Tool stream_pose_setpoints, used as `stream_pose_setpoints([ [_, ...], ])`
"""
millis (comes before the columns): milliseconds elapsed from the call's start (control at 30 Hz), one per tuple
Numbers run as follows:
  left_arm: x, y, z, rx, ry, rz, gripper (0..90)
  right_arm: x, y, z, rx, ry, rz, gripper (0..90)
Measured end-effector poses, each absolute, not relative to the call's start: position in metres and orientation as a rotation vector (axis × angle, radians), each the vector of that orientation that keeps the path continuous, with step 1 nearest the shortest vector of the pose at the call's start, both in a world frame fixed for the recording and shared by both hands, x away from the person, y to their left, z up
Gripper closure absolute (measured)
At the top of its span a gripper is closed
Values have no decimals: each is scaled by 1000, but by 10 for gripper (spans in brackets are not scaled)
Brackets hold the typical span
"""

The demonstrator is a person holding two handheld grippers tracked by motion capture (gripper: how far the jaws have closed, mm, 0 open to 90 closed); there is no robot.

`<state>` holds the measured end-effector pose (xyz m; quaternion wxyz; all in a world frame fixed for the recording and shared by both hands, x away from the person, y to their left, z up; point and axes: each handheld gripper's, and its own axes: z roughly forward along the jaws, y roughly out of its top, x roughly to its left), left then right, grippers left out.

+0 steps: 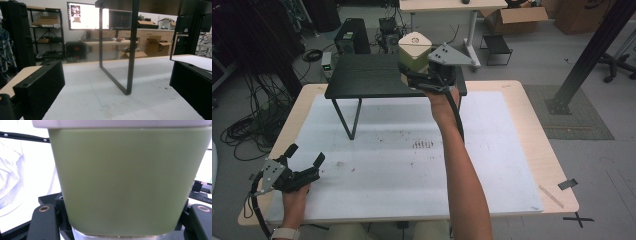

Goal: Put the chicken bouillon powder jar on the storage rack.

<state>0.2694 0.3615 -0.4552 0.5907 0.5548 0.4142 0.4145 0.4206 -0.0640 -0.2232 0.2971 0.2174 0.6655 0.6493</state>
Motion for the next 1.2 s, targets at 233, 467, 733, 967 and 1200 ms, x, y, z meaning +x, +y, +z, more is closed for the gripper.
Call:
stream_pose_setpoints([
  [233,269,362,-455,1290,964,964,2,435,-54,-222,594,1784,1710,289],
  [467,269,362,-455,1289,964,963,2,452,-41,-218,609,1819,1674,289],
  [733,269,363,-455,1276,965,959,2,476,-18,-217,638,1880,1629,289],
  [967,269,362,-455,1281,962,960,2,495,-2,-225,704,1921,1578,289],
  [1200,269,363,-455,1277,963,959,2,508,2,-230,769,1966,1566,289],
])
